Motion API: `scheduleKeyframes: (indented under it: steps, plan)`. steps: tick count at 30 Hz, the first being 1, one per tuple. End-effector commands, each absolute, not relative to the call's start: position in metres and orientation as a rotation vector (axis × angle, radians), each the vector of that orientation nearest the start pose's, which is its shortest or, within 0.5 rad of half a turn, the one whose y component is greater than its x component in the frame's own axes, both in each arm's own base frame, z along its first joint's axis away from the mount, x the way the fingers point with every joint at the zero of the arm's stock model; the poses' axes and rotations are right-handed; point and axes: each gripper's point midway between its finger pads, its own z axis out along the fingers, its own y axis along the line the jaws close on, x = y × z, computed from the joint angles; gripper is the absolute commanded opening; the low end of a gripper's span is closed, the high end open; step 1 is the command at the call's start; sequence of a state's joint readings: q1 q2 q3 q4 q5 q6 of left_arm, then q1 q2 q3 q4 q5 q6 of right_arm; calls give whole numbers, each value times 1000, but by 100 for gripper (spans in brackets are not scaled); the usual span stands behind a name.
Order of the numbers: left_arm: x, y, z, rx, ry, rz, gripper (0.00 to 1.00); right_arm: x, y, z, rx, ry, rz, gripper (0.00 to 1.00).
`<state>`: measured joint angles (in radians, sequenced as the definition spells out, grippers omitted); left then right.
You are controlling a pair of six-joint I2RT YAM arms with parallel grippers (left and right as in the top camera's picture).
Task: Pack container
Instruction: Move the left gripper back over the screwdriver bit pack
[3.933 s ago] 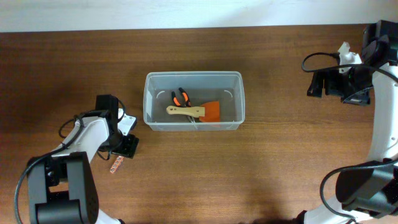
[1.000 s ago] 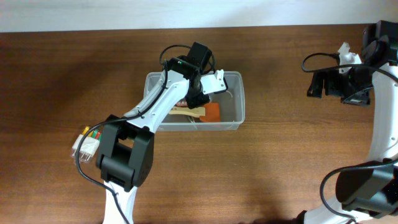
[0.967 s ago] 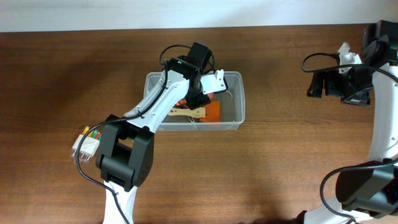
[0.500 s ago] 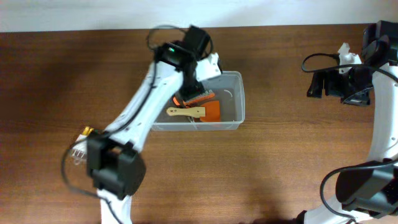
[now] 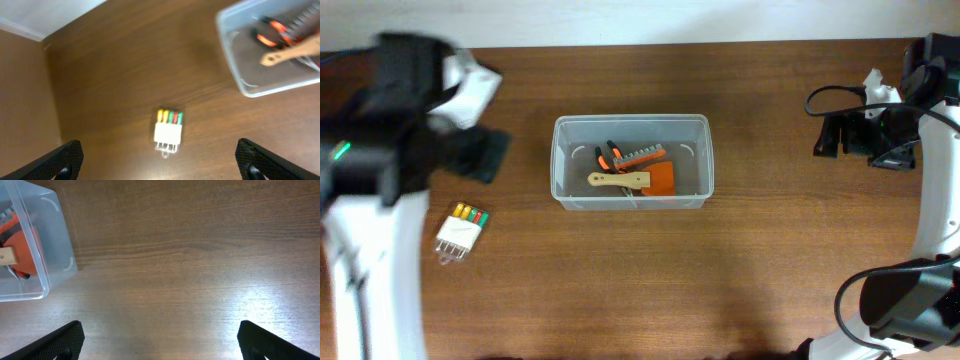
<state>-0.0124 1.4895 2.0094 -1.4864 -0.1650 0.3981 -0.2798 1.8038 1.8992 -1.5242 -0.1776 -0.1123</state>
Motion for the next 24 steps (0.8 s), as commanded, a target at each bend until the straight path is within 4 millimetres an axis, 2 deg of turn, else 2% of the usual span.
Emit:
scheduleKeyframes:
  steps: [1,4,7,9,14,19,24]
  plan:
    - [273,44,366,272,2443,341,99,348,-64,214,208,2948,229,99]
    - [249,60,349,180,2415,380,99,348,-65,214,209,2949,224,99]
    - [233,74,312,95,2412,414,99,347,-66,214,209,2950,219,99]
    - [230,83,286,50,2424,429,99,348,-66,214,209,2950,219,99]
    - [250,96,233,9,2492,362,99,348,-66,214,209,2950,219,99]
    - [279,110,178,36,2668,226,99,348,-66,214,208,2947,218,99]
    - [298,119,123,150,2847,135,99,349,-66,214,208,2946,218,99]
